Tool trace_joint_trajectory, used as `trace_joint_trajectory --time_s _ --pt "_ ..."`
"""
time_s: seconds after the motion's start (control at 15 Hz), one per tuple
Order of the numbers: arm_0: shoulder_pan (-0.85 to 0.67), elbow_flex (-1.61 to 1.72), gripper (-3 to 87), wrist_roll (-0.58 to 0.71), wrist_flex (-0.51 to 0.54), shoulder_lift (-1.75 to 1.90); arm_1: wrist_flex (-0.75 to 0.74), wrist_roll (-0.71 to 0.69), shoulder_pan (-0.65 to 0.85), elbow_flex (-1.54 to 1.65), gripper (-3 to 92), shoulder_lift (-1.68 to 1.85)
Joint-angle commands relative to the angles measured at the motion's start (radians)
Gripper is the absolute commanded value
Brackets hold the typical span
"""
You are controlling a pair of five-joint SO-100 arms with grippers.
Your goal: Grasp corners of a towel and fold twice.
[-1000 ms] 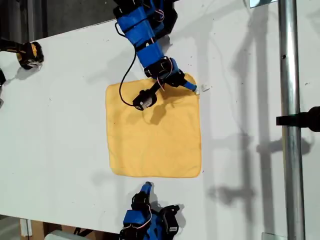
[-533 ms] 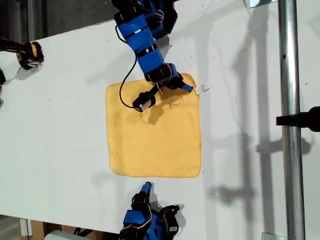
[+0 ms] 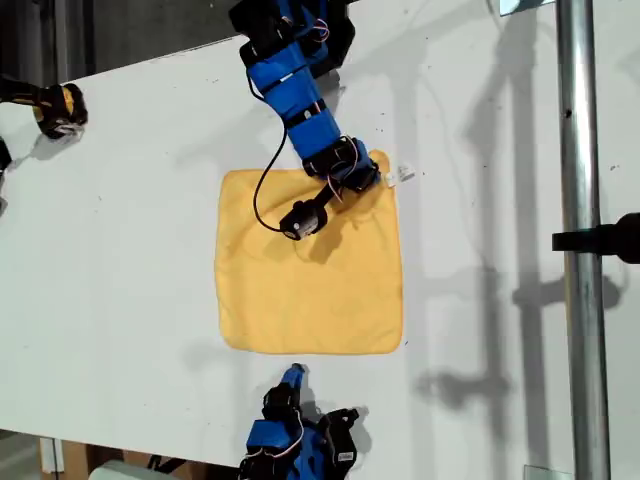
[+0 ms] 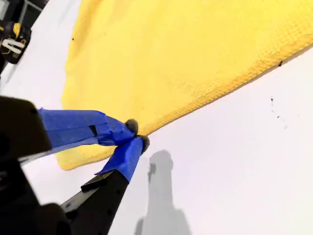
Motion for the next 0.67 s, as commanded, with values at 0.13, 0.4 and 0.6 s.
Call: trace_joint_trajectory --time_s 0.13,0.4,0.6 --pt "0.041 0.002 -0.7 -0.002 -0.044 0.003 0.006 0.003 0.012 -0.006 -0.1 0.055" --pt "0.069 -0.152 -0.8 -0.032 -0.014 -0.037 -0.005 0.002 0.025 -0.006 -0.1 0.094" --pt "0.132 -0.445 -0.8 -0.029 -0.044 -0.399 -0.014 -0.009 0.041 -0.006 -0.1 0.107"
